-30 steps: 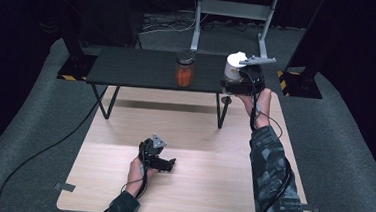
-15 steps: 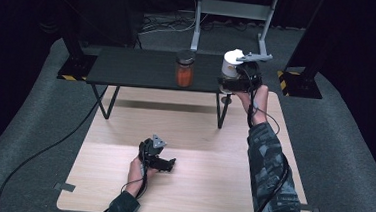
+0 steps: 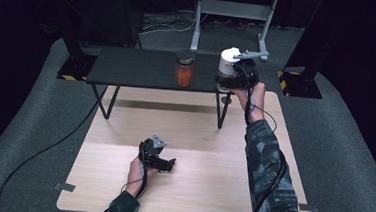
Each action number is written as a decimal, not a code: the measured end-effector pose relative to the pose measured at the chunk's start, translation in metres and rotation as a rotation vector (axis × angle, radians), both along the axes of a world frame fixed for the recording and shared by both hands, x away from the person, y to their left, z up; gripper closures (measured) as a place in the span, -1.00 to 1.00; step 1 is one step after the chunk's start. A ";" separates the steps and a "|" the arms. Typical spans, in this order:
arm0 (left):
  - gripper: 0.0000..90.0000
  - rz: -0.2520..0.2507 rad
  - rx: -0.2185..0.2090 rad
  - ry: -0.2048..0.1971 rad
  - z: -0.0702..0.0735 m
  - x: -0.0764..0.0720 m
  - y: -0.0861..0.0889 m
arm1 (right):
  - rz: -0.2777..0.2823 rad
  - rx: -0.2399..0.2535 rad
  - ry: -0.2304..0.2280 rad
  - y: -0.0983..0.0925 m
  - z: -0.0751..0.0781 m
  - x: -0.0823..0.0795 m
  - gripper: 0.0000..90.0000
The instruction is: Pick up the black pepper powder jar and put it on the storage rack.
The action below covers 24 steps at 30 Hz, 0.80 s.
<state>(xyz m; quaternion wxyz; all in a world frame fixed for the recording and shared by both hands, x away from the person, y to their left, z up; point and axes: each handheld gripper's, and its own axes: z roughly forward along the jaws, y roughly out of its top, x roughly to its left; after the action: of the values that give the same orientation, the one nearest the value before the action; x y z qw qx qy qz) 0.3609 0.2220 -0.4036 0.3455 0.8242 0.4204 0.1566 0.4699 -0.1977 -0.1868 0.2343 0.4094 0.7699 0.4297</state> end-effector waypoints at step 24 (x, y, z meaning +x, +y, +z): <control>-0.93 0.000 0.000 0.000 0.000 0.000 0.000 | -0.029 0.011 0.056 0.003 0.000 0.022 -0.34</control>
<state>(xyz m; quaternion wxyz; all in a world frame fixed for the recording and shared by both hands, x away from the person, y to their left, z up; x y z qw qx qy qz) 0.3610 0.2220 -0.4036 0.3456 0.8243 0.4203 0.1565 0.4914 -0.1951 -0.1866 0.2166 0.4336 0.7678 0.4189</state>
